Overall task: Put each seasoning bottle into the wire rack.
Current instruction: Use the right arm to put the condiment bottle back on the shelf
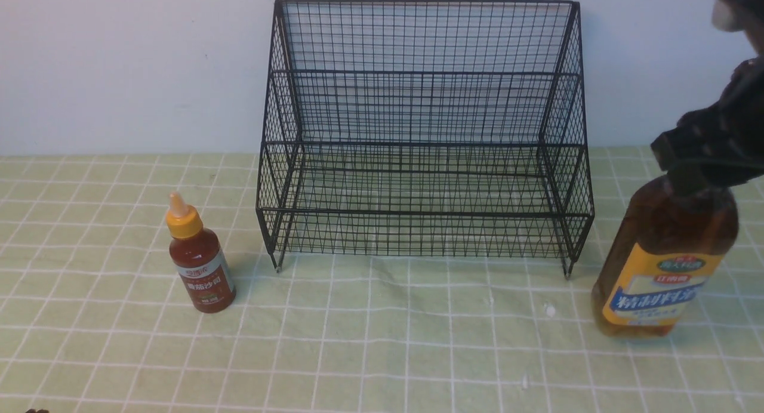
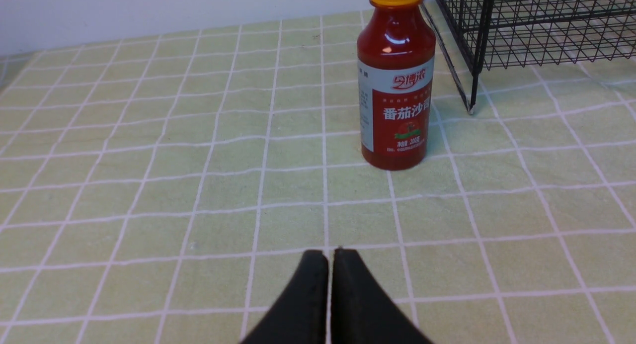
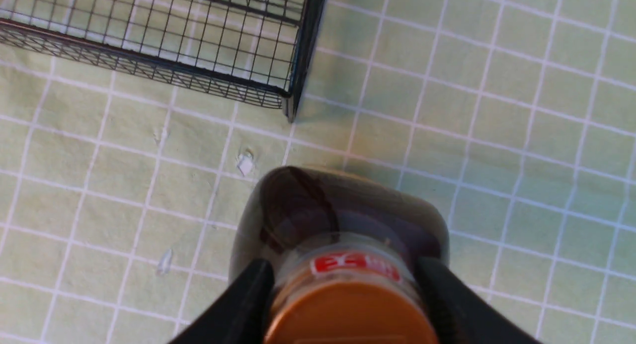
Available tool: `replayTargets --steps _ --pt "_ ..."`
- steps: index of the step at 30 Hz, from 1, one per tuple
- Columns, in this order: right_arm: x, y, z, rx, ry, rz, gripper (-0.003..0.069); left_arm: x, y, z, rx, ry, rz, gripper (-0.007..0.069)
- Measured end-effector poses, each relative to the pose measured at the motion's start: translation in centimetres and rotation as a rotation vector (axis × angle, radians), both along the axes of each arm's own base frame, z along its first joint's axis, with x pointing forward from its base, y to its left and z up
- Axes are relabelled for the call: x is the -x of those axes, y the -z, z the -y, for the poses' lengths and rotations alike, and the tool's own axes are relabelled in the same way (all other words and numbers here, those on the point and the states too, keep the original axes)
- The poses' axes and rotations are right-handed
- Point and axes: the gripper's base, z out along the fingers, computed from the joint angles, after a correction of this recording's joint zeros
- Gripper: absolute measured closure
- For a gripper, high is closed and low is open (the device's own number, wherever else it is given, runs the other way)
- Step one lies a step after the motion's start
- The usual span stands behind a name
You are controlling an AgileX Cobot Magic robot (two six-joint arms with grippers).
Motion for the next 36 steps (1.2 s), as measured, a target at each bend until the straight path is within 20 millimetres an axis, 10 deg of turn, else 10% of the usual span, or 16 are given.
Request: replayTargets --steps 16,28,36 --pt "1.0 -11.3 -1.0 -0.218 -0.084 0.302 0.0328 0.0 0.0 0.0 0.0 0.0 0.0 0.0631" --pt "-9.2 -8.7 -4.8 -0.225 -0.128 0.299 0.0328 0.0 0.0 0.0 0.0 0.0 0.0 0.0631" --pt "-10.4 -10.6 -5.2 -0.258 -0.136 0.43 0.0328 0.0 0.0 0.0 0.0 0.0 0.0 0.0631"
